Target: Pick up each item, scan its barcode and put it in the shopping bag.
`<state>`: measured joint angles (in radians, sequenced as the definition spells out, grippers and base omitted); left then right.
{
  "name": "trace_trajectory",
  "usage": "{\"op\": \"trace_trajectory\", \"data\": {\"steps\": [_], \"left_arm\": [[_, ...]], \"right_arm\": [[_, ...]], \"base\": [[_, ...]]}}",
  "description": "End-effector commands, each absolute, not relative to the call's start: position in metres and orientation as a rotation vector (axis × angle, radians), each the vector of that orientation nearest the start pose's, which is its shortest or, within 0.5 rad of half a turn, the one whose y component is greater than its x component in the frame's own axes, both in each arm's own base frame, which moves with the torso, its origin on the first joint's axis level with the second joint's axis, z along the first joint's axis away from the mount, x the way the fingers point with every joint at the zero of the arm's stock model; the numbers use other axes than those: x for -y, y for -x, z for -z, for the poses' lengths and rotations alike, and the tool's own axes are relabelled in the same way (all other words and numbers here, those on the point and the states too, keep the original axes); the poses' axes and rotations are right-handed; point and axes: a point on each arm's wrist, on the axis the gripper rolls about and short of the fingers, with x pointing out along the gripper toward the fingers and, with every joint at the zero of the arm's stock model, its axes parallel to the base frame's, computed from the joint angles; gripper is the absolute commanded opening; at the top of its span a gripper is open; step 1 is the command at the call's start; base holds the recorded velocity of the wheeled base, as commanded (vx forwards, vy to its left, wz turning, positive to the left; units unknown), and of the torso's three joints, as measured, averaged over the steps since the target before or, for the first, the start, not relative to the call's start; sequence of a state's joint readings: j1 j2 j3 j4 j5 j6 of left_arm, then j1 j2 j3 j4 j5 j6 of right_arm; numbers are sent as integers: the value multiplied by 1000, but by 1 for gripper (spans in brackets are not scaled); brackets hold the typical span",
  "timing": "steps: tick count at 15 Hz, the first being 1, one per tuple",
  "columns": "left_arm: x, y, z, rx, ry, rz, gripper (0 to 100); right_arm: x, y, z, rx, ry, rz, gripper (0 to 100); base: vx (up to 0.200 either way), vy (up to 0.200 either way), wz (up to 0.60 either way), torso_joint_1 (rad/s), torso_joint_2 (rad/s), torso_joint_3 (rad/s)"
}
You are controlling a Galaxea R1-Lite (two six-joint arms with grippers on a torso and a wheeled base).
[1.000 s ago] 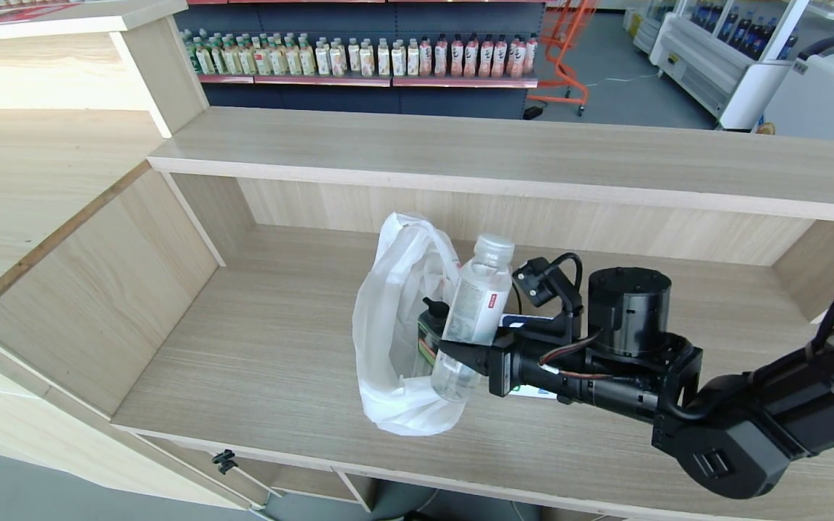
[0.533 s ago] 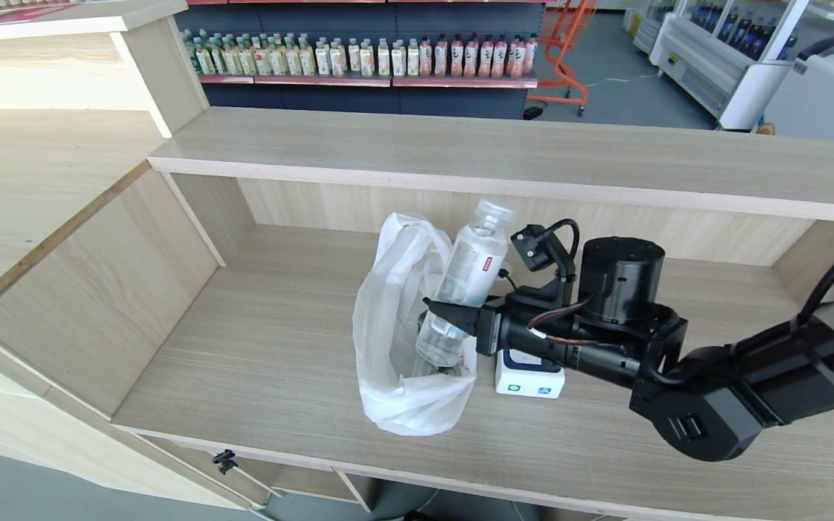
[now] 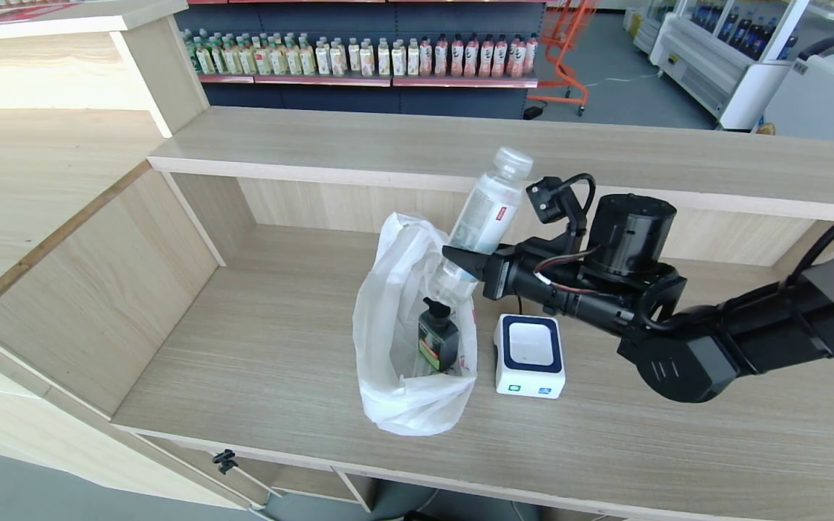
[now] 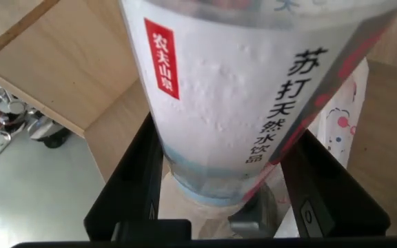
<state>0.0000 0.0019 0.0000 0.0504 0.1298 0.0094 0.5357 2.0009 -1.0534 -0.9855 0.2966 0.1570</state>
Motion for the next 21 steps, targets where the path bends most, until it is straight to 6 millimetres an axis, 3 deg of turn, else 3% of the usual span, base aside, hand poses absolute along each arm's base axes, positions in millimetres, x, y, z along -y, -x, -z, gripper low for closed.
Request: {"op": "trace_trajectory", "data": {"steps": [1,6,11,16,21], "left_arm": [[-3,23,-70,-53,-13,-130,100],[-3,23,-70,-53,-13,-130,100],[-3,23,-70,-53,-13,-130,100],[-3,23,-70,-53,-13,-130,100],[-3,23,-70,-53,-13,-130,100]], "right_arm": [[-201,-349,-170,-14,-118,-805,0],[-213,-381,-161,34,-91,-794,0],[-219,-409,-120,5,-11,-776,0],[-237,-426,-101,16,-9,-793,0],[-233,-435,-76,26,118,-778,0]], "base": [[0,0,0,0,0,0],[0,0,0,0,0,0],[0,0,0,0,0,0],[0,0,0,0,0,0],[0,0,0,0,0,0]]}}
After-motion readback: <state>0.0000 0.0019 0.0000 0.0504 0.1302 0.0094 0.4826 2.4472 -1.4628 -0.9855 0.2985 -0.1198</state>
